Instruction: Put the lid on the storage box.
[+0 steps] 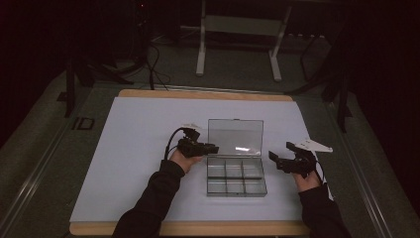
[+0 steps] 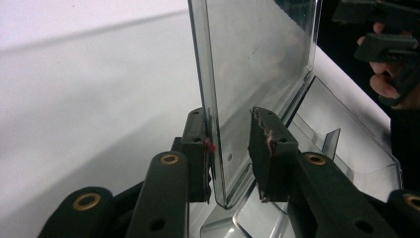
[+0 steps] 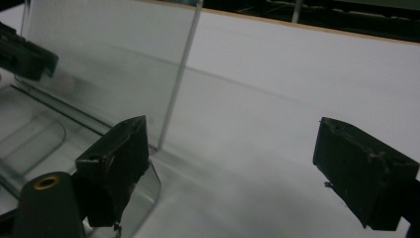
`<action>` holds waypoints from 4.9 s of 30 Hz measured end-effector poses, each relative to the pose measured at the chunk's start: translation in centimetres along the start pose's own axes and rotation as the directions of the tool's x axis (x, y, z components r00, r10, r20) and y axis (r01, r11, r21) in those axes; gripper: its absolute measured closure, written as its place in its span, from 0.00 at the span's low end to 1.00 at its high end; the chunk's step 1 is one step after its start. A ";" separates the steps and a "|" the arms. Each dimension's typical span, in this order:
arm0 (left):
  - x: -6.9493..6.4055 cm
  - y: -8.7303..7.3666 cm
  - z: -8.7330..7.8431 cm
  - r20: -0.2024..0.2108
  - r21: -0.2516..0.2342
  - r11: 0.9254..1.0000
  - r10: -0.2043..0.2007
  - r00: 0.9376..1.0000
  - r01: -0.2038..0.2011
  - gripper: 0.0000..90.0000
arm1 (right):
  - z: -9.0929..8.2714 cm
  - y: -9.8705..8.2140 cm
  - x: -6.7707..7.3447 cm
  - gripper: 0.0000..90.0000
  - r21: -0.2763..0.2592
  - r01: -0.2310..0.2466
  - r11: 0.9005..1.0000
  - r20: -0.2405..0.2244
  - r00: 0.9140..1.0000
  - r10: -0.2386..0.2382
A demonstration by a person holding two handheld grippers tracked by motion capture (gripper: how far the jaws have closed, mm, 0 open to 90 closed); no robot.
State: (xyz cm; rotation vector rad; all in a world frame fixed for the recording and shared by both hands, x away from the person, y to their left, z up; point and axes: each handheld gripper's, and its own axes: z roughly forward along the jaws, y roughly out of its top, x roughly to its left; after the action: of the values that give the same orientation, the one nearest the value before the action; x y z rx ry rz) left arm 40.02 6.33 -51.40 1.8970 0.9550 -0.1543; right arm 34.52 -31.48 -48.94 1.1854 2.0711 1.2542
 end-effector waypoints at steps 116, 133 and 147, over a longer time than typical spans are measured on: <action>-3.6 -4.9 -4.1 -0.184 0.150 0.966 0.237 0.954 -0.211 0.60 | -0.2 -2.2 2.9 0.84 0.172 0.182 0.968 -0.232 0.963 -0.140; -1.6 -5.4 -4.5 -0.228 0.163 0.978 0.169 0.959 -0.134 0.14 | 0.2 -2.3 1.2 0.35 0.153 0.132 0.979 -0.154 0.982 -0.109; -1.5 -6.2 -4.7 -0.262 0.161 0.974 0.200 0.944 -0.162 0.02 | 0.2 -2.8 0.1 0.17 0.136 0.065 0.989 -0.103 0.993 -0.052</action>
State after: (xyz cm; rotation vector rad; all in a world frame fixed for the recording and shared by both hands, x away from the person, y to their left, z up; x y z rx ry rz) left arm 33.49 10.70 -52.62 2.1628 0.9667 0.1641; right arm 33.34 -31.93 -51.45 1.1327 2.2817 1.1804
